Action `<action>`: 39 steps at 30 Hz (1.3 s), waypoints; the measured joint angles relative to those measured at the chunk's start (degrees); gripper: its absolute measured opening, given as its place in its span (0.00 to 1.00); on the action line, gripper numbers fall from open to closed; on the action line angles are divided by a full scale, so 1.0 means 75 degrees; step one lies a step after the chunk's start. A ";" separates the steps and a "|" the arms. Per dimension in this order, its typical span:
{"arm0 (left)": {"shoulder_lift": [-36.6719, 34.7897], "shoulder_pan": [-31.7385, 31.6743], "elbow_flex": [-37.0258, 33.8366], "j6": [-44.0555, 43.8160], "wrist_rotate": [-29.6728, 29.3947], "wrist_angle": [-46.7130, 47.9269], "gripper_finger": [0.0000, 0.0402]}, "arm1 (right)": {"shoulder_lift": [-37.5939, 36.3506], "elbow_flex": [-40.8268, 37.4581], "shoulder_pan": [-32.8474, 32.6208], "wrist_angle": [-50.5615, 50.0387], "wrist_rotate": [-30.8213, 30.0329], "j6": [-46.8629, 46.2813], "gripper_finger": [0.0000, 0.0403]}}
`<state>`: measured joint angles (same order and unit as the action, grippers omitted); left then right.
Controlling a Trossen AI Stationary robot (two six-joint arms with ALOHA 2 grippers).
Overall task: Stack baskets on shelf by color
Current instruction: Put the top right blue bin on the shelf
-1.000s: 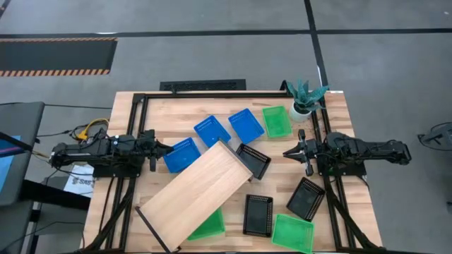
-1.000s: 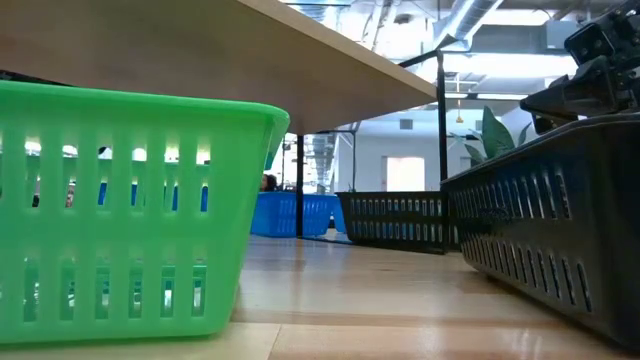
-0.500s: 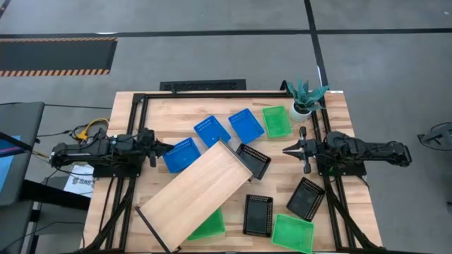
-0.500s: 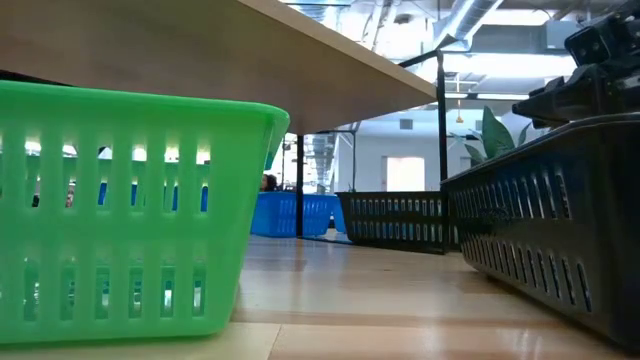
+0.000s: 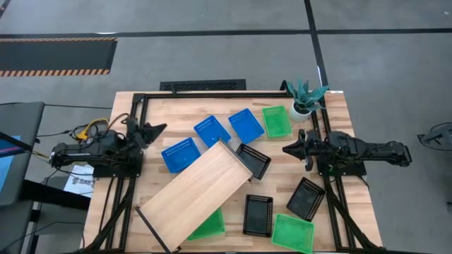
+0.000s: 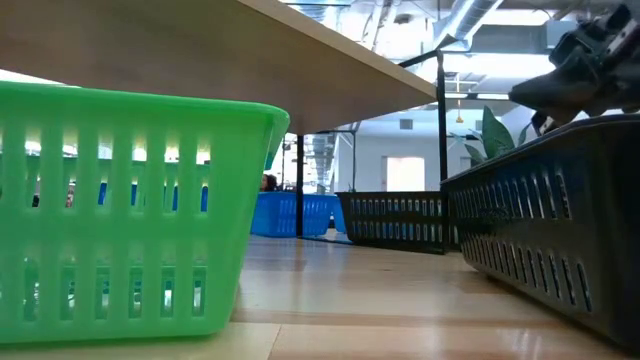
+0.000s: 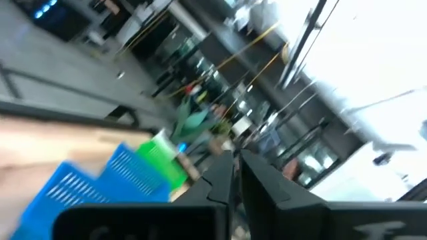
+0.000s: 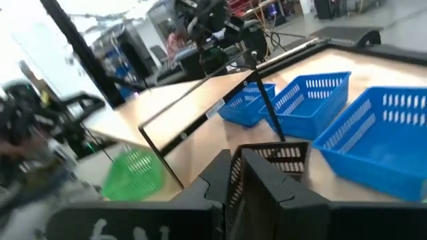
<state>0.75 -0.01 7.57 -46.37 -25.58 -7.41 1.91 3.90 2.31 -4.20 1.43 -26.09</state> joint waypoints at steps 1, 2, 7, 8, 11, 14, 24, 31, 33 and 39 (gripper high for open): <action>0.0000 0.0000 0.0000 -0.0001 -0.0048 -0.0227 0.07 | 0.0000 0.0000 0.0000 0.0026 0.0000 -0.0188 0.15; 0.0000 0.0000 0.0000 0.0003 -0.0087 -0.0438 0.09 | 0.0002 0.0000 0.0000 0.0078 0.0000 -0.0342 0.15; 0.0281 0.0000 0.0000 0.0653 -0.0534 -0.1763 0.22 | 0.0000 0.0020 0.0012 0.1301 -0.0550 -0.0577 0.15; 0.0372 0.0000 0.0000 0.0935 -0.0524 -0.2063 0.23 | 0.0003 0.0023 0.0015 0.1592 -0.0833 -0.0576 0.15; 0.0723 0.0000 0.0000 0.1464 -0.0487 -0.2932 0.29 | 0.0003 0.0028 0.0015 0.2481 -0.1592 -0.0545 0.16; 0.1130 0.0000 0.0000 0.1774 -0.0485 -0.3900 0.32 | 0.0001 0.0029 0.0015 0.3143 -0.2049 -0.0543 0.21; 0.2569 0.0000 0.0882 0.2298 -0.0304 -0.5138 0.42 | 0.0254 0.1080 0.0015 0.3651 -0.2689 0.0729 0.54; 0.3638 0.0000 0.2343 0.2591 -0.0037 -0.4367 0.50 | 0.1543 0.3072 0.0014 0.2539 -0.2820 0.2375 0.62; 0.3864 0.0000 0.2856 0.2569 -0.0029 -0.3582 0.51 | 0.2024 0.3750 0.0015 0.1856 -0.2821 0.2663 0.61; 0.4515 0.0000 0.4543 0.2317 -0.0049 -0.0282 0.53 | 0.3633 0.5732 0.0015 -0.0514 -0.3145 0.3269 0.60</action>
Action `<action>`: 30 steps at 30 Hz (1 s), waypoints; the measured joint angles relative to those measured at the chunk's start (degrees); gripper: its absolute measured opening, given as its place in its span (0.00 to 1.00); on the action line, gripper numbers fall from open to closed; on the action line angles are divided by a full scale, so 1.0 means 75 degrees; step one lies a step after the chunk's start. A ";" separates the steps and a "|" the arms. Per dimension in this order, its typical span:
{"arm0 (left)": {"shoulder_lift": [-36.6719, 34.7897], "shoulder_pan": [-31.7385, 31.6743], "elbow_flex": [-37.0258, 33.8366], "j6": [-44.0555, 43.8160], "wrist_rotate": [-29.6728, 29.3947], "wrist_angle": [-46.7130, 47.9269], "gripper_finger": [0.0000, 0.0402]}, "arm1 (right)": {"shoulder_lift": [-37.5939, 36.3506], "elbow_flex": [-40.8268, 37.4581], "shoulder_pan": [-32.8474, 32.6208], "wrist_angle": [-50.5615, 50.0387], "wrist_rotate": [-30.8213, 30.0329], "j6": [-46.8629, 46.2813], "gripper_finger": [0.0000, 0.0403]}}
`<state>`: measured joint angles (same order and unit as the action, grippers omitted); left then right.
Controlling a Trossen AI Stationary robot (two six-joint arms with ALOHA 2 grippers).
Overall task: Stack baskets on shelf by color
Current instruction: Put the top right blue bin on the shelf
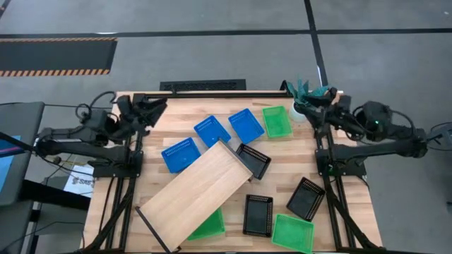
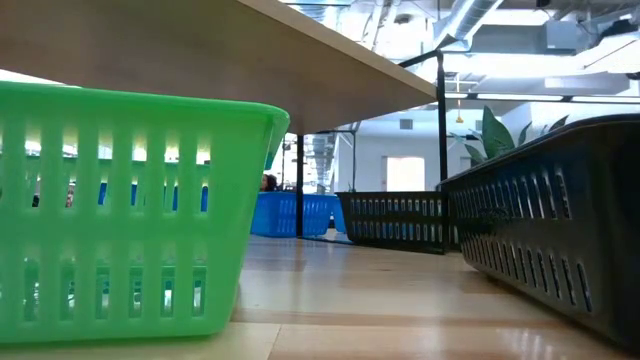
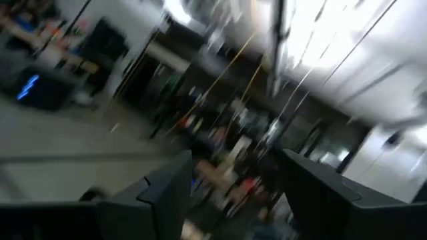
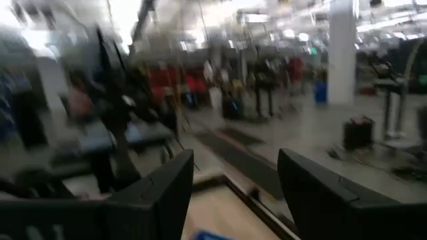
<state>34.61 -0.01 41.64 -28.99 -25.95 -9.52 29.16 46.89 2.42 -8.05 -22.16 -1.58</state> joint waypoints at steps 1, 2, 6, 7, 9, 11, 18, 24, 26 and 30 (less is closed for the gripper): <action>0.0119 0.0000 0.0258 -0.0069 -0.0014 0.0532 0.53 | 0.0235 0.0264 0.0000 -0.0342 -0.0159 0.0054 0.60; 0.0234 -0.0012 0.0511 -0.0174 -0.0035 0.1042 0.53 | 0.0465 0.0517 0.0000 -0.0665 -0.0341 0.0078 0.60; 0.0619 -0.0087 0.1331 -0.0518 0.0013 0.2660 0.53 | 0.1189 0.1273 0.0000 -0.1765 -0.0952 0.0080 0.60; 0.0693 -0.0111 0.1496 -0.0607 0.0016 0.2970 0.53 | 0.1320 0.1411 0.0000 -0.2007 -0.1063 0.0060 0.60; 0.0814 -0.0163 0.1761 -0.0727 0.0021 0.3497 0.53 | 0.1540 0.1640 0.0000 -0.2475 -0.1144 -0.0202 0.60; 0.0919 -0.0235 0.1938 -0.0914 0.0113 0.3904 0.53 | 0.1821 0.1834 0.0003 -0.2881 -0.1161 -0.0536 0.60; 0.1219 -0.0580 0.2166 -0.1600 0.1103 0.5166 0.53 | 0.3458 0.1894 0.0322 -0.4185 -0.0553 -0.0666 0.60; 0.1552 -0.0732 0.2166 -0.1661 0.1426 0.5750 0.53 | 0.5098 0.1894 0.0954 -0.4711 0.0456 0.0196 0.59; 0.1674 -0.0734 0.2166 -0.1655 0.1428 0.5849 0.53 | 0.5613 0.1894 0.1121 -0.4666 0.0890 0.0740 0.59; 0.1862 -0.0734 0.2166 -0.1642 0.1428 0.5874 0.53 | 0.6650 0.1894 0.1303 -0.4462 0.1679 0.1888 0.59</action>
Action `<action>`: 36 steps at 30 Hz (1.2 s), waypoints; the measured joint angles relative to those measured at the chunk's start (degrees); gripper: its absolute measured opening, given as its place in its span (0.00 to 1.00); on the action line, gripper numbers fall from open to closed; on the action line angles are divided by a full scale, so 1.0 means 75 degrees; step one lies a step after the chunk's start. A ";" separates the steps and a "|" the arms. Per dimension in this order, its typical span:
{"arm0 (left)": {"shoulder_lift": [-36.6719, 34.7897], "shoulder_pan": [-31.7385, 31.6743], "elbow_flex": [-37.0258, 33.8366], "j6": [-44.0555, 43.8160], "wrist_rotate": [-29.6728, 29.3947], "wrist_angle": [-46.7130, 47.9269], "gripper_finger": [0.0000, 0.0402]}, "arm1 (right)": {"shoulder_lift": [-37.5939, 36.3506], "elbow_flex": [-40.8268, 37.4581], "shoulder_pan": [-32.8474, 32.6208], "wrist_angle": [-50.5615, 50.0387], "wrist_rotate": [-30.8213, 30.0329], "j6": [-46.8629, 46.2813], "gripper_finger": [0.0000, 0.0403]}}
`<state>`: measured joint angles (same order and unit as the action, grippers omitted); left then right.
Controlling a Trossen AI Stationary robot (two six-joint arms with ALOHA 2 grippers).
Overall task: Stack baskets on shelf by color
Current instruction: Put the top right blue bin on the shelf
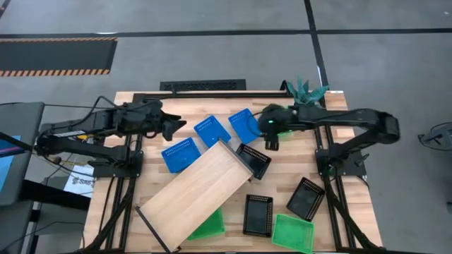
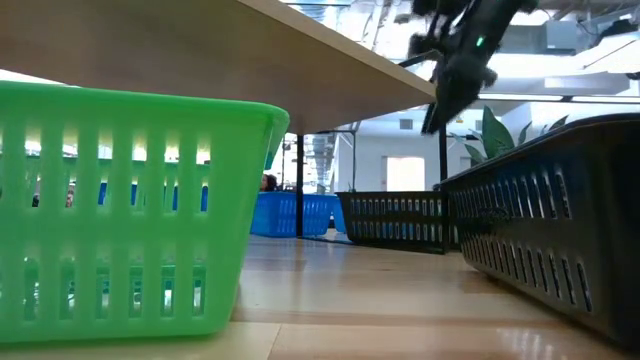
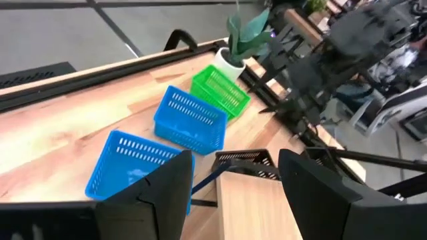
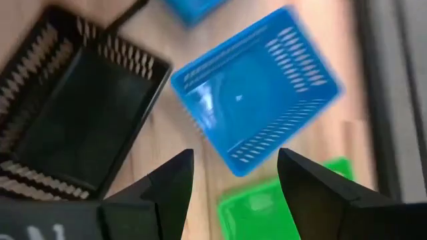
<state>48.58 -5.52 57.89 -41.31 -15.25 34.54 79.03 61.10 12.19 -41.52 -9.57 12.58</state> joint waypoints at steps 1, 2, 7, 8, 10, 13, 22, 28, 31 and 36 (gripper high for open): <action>0.0039 0.0000 0.0000 0.0003 0.0000 0.0027 0.53 | 0.0231 0.0000 0.0003 0.0058 0.0092 0.0273 0.59; 0.0070 0.0000 0.0000 0.0005 0.0000 0.0071 0.53 | 0.0459 0.0000 0.0001 0.0122 0.0139 0.0554 0.59; 0.0184 0.0000 0.0000 0.0009 -0.0003 0.0106 0.53 | 0.1500 0.0000 -0.0142 0.0603 0.0305 0.1479 0.59; 0.0186 0.0000 0.0000 0.0010 -0.0003 0.0109 0.53 | 0.1668 0.0000 -0.0162 0.0689 0.0317 0.1574 0.59; 0.0183 0.0000 0.0000 0.0007 -0.0003 0.0101 0.53 | 0.2004 0.0000 -0.0158 0.0869 0.0312 0.1729 0.59; 0.0183 0.0000 0.0000 0.0006 -0.0022 0.0103 0.53 | 0.2428 0.0000 -0.0040 0.1116 0.0288 0.1767 0.59; 0.0183 0.0000 0.0000 0.0009 -0.0062 0.0106 0.53 | 0.2718 0.0000 0.0361 0.1160 0.0286 0.1540 0.30; 0.0183 0.0000 0.0000 0.0010 -0.0079 0.0103 0.53 | 0.2134 -0.0004 0.0593 0.0943 0.0219 0.1151 0.04; 0.0161 -0.0036 0.0000 0.0012 -0.0075 0.0104 0.53 | 0.1576 0.0062 0.0678 0.0823 0.0081 0.0893 0.02; 0.0152 -0.0238 0.0000 0.0007 -0.0059 0.0089 0.53 | 0.0625 0.0851 0.0630 0.0509 0.0009 0.0534 0.02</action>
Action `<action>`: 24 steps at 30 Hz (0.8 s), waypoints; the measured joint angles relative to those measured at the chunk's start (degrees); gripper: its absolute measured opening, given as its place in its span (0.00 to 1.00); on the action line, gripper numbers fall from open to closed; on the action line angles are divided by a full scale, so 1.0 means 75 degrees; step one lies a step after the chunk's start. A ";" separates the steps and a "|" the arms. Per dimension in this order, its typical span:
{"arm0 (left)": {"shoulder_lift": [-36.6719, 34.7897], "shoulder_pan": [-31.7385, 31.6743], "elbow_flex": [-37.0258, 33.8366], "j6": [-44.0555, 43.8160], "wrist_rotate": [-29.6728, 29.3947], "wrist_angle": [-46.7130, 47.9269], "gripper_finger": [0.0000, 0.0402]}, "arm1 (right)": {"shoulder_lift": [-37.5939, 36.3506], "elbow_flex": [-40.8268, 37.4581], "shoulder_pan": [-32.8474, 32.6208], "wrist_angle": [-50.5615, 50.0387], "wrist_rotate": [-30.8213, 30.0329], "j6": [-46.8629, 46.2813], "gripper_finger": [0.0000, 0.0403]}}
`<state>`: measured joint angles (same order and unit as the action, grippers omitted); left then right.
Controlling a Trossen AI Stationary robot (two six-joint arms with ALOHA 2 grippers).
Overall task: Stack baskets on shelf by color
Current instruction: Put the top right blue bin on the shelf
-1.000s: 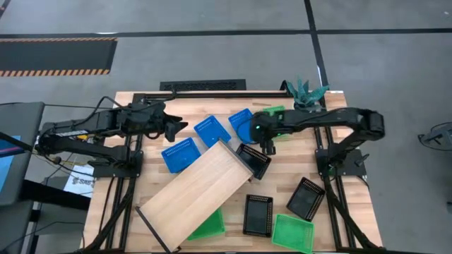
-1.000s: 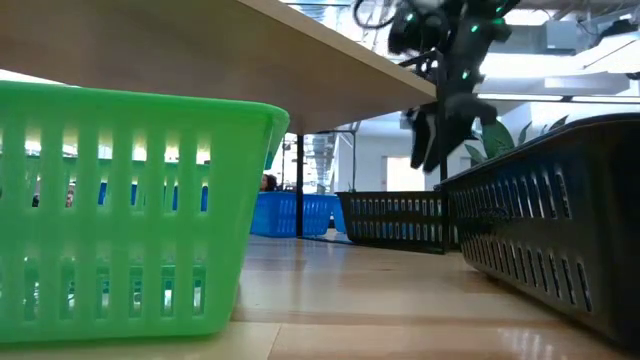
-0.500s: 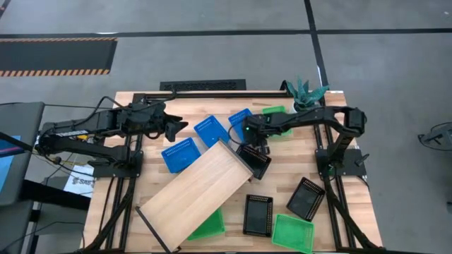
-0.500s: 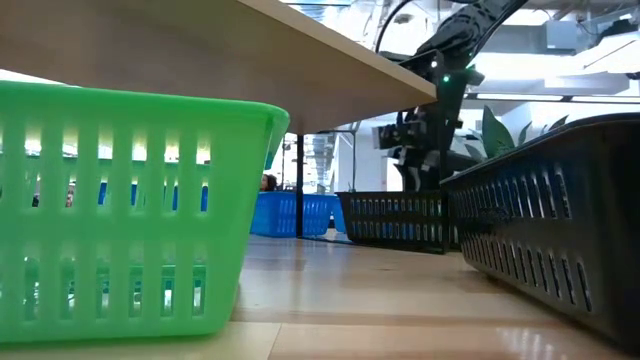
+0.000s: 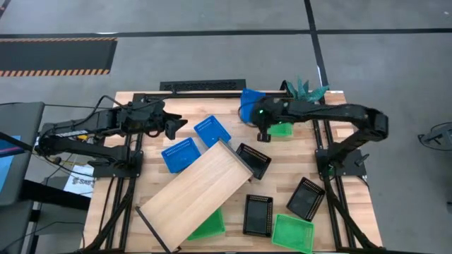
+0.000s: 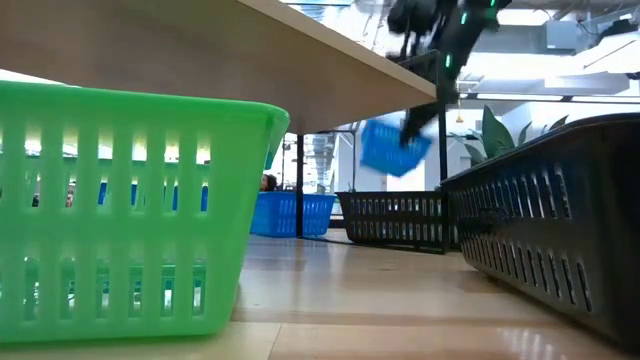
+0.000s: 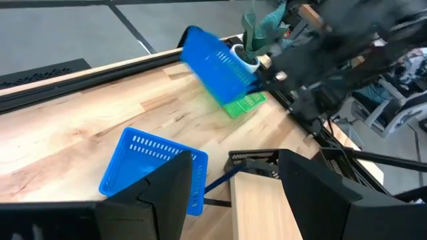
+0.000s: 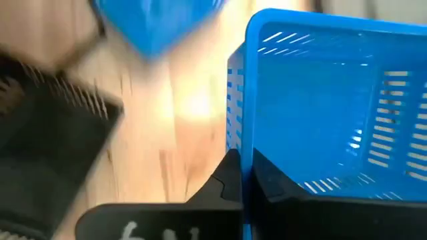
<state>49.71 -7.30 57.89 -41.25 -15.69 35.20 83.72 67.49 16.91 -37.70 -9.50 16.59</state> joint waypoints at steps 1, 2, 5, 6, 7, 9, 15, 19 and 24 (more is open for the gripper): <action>0.0000 -0.0080 0.0000 0.0002 0.0031 -0.0012 0.53 | -0.0165 0.0205 -0.0063 0.0025 0.0020 -0.0037 0.01; -0.0003 -0.0156 0.0000 0.0004 0.0088 -0.0010 0.53 | -0.0316 0.0427 -0.0171 0.0026 0.0044 -0.0036 0.01; -0.0106 -0.0406 0.0000 0.0005 0.0344 -0.0045 0.53 | -0.0609 0.1236 -0.0658 0.0072 0.0053 -0.0036 0.01; -0.0145 -0.0499 0.0000 0.0006 0.0461 -0.0074 0.53 | -0.0652 0.1496 -0.0877 0.0048 0.0054 -0.0033 0.01; -0.0179 -0.0576 0.0000 0.0006 0.0531 -0.0089 0.53 | -0.0661 0.1742 -0.1117 0.0026 0.0055 -0.0031 0.01; -0.0286 -0.0735 0.0000 0.0085 0.0710 -0.0155 0.53 | -0.0614 0.2171 -0.1661 -0.0015 0.0059 -0.0030 0.01; -0.0813 -0.1196 0.0007 0.0625 0.0825 -0.0538 0.53 | 0.0151 0.2975 -0.3313 -0.0508 0.0053 -0.0133 0.01; -0.1244 -0.1440 0.0003 0.0787 0.0834 -0.0516 0.53 | 0.0912 0.3249 -0.4087 -0.0570 -0.0436 -0.0033 0.02; -0.1709 -0.1613 0.0006 0.0816 0.0802 -0.0484 0.53 | 0.1924 0.3823 -0.4614 -0.1032 -0.0718 -0.0273 0.04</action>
<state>36.90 -19.40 57.93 -35.13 -9.68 31.58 98.15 96.16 -17.69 -45.44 -14.88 14.54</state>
